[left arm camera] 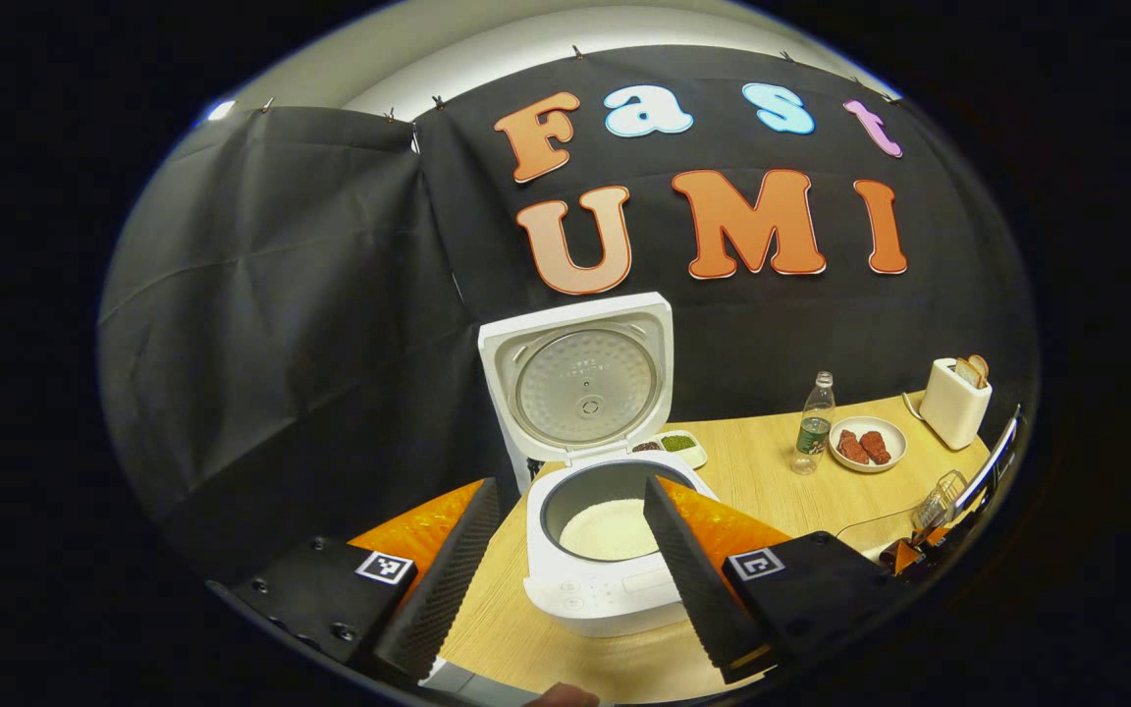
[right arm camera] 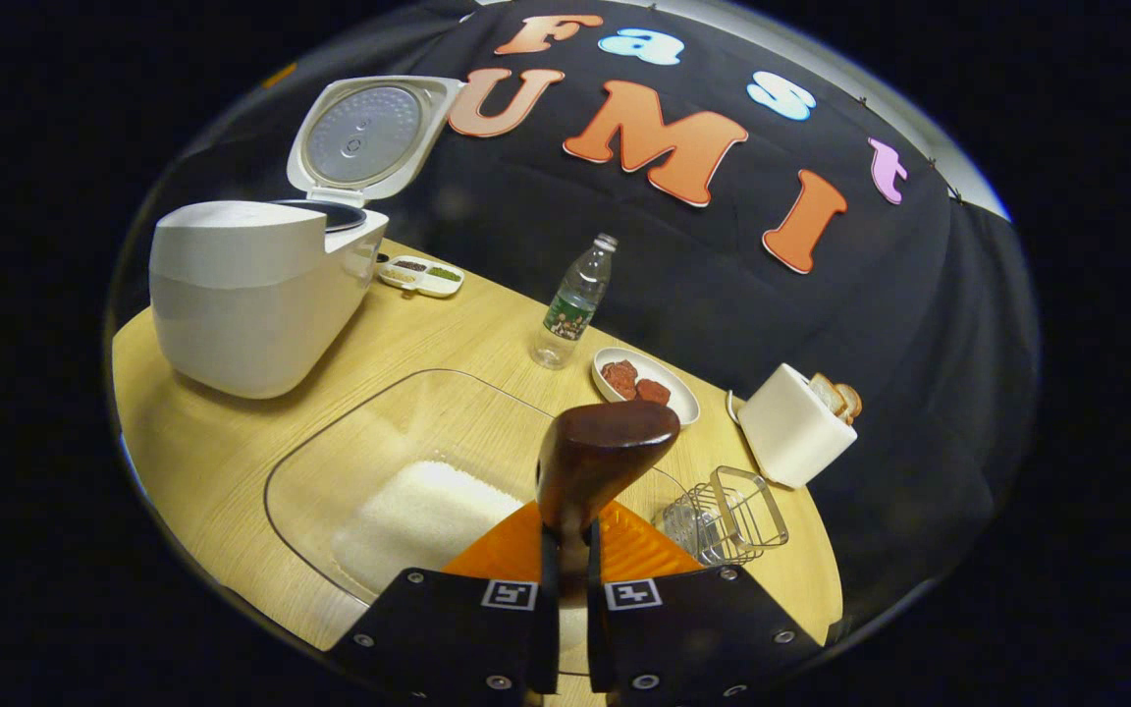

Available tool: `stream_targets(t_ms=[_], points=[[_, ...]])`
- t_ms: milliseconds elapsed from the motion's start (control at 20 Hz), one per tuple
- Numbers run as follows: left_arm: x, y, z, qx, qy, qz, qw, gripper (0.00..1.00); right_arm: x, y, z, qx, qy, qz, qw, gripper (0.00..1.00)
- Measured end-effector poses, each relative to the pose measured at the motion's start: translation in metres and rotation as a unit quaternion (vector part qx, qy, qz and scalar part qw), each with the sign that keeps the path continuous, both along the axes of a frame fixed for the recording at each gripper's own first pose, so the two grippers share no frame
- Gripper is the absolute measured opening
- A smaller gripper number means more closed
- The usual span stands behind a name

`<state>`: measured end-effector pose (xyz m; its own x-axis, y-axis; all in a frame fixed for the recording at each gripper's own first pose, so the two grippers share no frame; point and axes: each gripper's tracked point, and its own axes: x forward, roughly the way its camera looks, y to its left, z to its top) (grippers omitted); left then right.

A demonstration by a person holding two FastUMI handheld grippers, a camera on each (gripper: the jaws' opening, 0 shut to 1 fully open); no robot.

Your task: Close the left gripper, press the button to open the rice cooker; take a wooden spoon from the chopstick holder with the right hand, scoop a spoonful of rice and pour it into the rice cooker, then put the wooden spoon back into the chopstick holder.

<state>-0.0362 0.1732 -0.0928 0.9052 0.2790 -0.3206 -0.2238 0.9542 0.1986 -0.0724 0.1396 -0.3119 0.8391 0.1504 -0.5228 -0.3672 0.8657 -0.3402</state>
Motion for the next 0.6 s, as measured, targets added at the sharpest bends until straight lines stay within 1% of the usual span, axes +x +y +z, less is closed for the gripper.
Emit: stream_targets(t_ms=[50, 100, 250, 350, 450, 500, 550, 600], points=[[0.000, 0.000, -0.001, 0.001, 0.003, -0.001, 1.000, 0.97, -0.003, 0.007, 0.000, 0.019, 0.012, 0.001, 1.000, 0.11], [-0.002, 0.002, -0.003, 0.003, 0.004, -0.002, 1.000, 1.00, -0.006, 0.015, 0.003, 0.036, 0.014, -0.001, 0.999, 0.11], [0.000, 0.007, -0.002, 0.006, 0.004, -0.006, 1.000, 1.00, -0.016, 0.036, 0.003, 0.084, 0.046, -0.006, 0.995, 0.11], [0.002, 0.011, 0.000, 0.007, 0.004, -0.011, 1.000, 1.00, -0.022, 0.055, 0.003, 0.131, 0.080, -0.008, 0.988, 0.11], [0.003, 0.015, -0.001, 0.012, 0.004, -0.017, 1.000, 1.00, -0.029, 0.069, 0.002, 0.178, 0.120, -0.024, 0.976, 0.11], [0.002, 0.018, -0.001, 0.015, 0.004, -0.019, 1.000, 0.97, -0.027, 0.070, 0.001, 0.189, 0.128, -0.036, 0.973, 0.11], [0.003, 0.021, -0.001, 0.017, 0.005, -0.020, 1.000, 1.00, -0.025, 0.067, 0.001, 0.193, 0.133, -0.045, 0.971, 0.11], [0.002, 0.024, -0.002, 0.018, 0.005, -0.020, 1.000, 1.00, -0.024, 0.064, 0.001, 0.198, 0.135, -0.052, 0.970, 0.11]])
